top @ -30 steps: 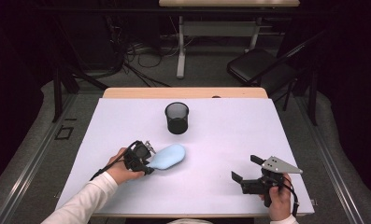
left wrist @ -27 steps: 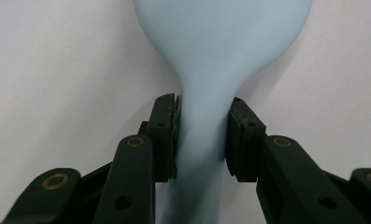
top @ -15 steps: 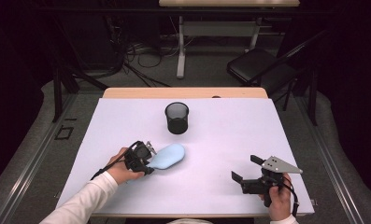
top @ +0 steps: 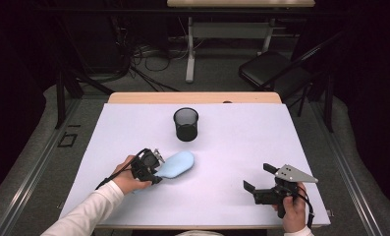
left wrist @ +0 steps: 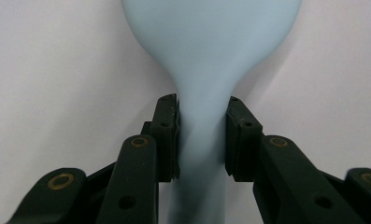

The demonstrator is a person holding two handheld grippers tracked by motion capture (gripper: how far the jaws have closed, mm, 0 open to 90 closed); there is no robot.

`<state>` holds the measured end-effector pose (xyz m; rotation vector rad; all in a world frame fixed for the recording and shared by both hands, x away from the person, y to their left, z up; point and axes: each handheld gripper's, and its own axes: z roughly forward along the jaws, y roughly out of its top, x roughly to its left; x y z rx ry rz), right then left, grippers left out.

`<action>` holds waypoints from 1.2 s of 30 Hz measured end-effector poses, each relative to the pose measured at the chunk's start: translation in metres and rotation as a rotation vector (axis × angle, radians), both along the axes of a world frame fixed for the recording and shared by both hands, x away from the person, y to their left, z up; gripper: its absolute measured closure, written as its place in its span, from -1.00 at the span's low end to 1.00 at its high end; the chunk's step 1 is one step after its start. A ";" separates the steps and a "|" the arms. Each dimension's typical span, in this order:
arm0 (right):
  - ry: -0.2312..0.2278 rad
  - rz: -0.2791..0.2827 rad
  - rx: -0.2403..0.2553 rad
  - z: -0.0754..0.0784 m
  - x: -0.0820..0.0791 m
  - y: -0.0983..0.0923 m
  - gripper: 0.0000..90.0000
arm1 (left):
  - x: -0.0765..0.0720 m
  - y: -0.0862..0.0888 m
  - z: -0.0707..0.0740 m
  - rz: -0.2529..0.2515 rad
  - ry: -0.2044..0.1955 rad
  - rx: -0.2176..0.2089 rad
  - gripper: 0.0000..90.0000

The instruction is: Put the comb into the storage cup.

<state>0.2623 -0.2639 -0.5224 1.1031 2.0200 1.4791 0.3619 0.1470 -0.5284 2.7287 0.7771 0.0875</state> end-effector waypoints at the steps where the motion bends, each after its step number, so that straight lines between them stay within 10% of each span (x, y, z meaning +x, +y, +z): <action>1: 0.000 0.001 0.001 0.000 0.000 0.000 -0.98 | 0.000 0.000 0.000 0.001 0.002 -0.001 0.54; 36: -0.001 -0.001 0.000 -0.001 0.000 0.000 -0.98 | 0.000 0.015 0.013 0.081 -0.034 -0.220 0.55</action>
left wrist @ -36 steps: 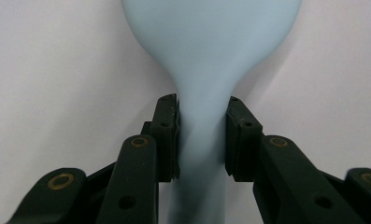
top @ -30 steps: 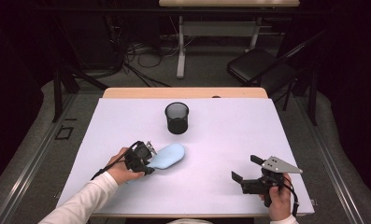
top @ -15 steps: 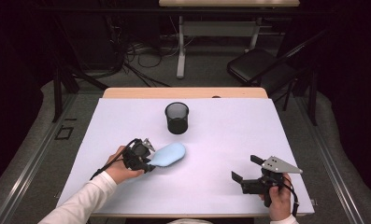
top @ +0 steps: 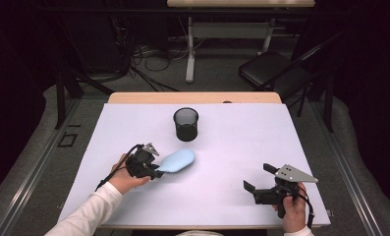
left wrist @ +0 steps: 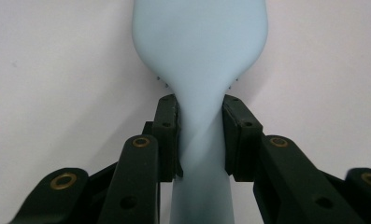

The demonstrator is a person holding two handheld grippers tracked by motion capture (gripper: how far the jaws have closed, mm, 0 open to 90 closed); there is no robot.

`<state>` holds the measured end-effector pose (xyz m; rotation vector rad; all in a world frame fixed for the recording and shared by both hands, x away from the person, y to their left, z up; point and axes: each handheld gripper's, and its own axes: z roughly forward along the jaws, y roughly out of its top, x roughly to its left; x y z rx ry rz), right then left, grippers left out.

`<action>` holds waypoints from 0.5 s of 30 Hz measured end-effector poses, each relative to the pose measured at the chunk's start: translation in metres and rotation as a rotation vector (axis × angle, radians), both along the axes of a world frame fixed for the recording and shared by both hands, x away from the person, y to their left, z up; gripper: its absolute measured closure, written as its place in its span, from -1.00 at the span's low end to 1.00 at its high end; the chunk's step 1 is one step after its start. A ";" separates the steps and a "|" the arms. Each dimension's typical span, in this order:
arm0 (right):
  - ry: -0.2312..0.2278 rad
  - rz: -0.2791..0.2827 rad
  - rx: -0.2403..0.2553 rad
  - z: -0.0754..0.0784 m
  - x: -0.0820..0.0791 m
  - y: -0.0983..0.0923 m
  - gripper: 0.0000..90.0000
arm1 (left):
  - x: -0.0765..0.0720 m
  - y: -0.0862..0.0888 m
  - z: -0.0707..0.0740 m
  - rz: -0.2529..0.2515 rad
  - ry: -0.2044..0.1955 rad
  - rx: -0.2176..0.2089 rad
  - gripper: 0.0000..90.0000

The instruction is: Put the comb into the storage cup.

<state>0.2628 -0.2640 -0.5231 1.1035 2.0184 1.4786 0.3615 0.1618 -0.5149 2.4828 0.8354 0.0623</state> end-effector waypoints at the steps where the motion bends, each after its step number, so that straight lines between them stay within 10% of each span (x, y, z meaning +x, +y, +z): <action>1: -0.003 -0.001 0.003 0.000 0.000 0.000 -0.98 | 0.000 0.000 0.000 0.001 -0.001 -0.002 0.55; 15: 0.004 -0.001 0.002 0.000 0.000 0.000 -0.98 | -0.006 0.010 0.005 0.037 -0.030 -0.097 0.55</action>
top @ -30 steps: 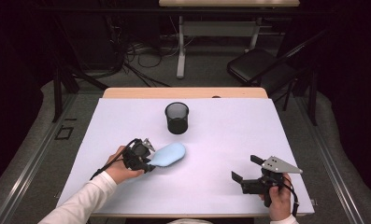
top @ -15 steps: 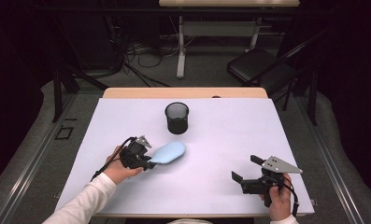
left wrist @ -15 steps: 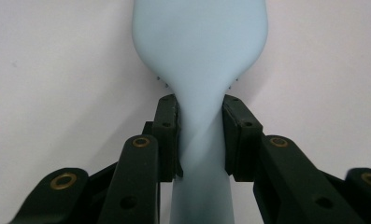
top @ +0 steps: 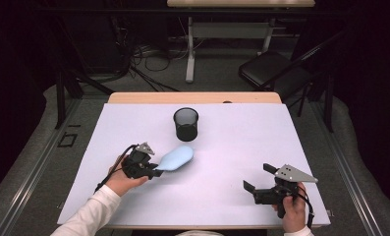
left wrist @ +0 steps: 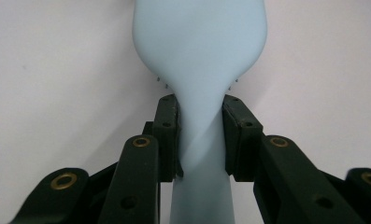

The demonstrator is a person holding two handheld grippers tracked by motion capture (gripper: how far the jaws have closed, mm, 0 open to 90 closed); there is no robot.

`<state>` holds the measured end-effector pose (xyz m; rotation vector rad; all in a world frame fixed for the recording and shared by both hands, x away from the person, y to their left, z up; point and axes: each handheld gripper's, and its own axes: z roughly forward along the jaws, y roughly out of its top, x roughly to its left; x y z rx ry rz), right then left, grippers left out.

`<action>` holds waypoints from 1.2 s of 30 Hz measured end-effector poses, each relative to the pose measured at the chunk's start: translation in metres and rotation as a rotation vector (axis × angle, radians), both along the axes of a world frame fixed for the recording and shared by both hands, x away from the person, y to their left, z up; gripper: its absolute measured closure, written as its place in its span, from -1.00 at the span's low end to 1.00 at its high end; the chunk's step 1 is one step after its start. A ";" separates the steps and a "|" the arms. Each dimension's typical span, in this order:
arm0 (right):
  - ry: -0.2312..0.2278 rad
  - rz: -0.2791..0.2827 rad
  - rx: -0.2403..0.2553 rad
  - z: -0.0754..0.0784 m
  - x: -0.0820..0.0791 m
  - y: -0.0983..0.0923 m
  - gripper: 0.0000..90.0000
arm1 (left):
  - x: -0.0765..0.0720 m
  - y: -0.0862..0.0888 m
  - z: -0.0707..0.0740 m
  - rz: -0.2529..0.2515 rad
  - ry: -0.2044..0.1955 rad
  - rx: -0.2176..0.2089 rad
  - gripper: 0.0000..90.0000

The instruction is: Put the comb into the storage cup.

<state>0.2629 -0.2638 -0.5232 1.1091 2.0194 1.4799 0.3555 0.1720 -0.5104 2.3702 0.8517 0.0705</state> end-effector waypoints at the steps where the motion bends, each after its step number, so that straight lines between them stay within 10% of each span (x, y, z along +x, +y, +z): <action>1: 0.000 0.000 0.000 0.000 0.000 0.000 -0.98 | -0.001 0.000 0.001 -0.002 -0.006 -0.009 0.55; 36: 0.020 -0.012 -0.025 0.003 0.005 0.009 -0.98 | -0.001 -0.008 0.051 0.039 -0.192 -0.131 0.55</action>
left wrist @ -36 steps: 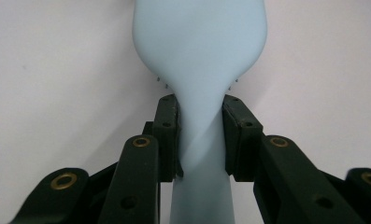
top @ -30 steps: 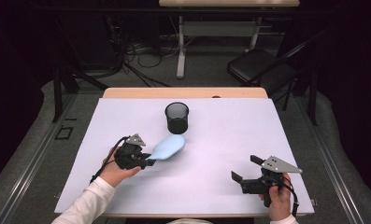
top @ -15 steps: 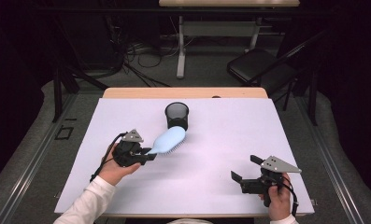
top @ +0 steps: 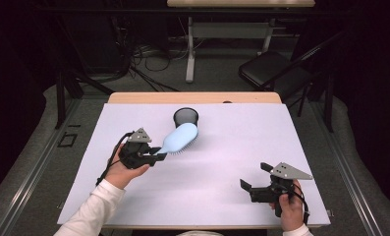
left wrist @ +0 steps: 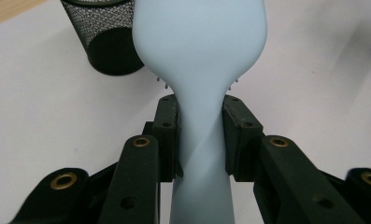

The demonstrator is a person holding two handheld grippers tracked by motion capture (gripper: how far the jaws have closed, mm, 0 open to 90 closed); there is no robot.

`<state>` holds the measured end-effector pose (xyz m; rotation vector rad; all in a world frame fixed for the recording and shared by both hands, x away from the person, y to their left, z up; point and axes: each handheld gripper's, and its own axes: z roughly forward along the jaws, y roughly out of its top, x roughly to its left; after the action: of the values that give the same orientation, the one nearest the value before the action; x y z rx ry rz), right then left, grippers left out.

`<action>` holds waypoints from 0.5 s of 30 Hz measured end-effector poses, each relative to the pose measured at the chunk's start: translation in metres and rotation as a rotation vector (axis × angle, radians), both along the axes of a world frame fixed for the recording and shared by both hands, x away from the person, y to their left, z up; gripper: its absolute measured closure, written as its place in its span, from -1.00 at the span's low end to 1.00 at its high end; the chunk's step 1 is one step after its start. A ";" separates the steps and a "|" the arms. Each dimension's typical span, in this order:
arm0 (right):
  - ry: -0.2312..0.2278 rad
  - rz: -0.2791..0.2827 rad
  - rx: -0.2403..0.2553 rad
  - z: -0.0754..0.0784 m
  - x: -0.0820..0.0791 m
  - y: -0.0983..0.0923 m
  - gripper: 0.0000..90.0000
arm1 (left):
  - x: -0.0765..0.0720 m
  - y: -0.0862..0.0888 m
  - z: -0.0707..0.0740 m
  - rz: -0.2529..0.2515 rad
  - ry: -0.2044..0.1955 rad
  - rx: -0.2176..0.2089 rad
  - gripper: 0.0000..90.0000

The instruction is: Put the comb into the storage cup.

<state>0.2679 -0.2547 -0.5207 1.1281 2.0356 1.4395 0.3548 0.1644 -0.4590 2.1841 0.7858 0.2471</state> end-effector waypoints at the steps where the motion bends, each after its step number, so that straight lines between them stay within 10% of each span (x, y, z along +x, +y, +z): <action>1: 0.002 -0.002 0.000 0.000 0.000 0.000 -0.98 | 0.001 0.000 0.002 -0.001 -0.002 -0.002 0.55; 15: 0.052 -0.032 0.014 0.005 0.009 0.002 -0.98 | 0.007 -0.004 0.023 0.006 -0.058 -0.036 0.55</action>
<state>0.2768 -0.2529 -0.5154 1.2099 2.0356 1.4257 0.3615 0.1599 -0.4365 2.1321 0.7592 0.2958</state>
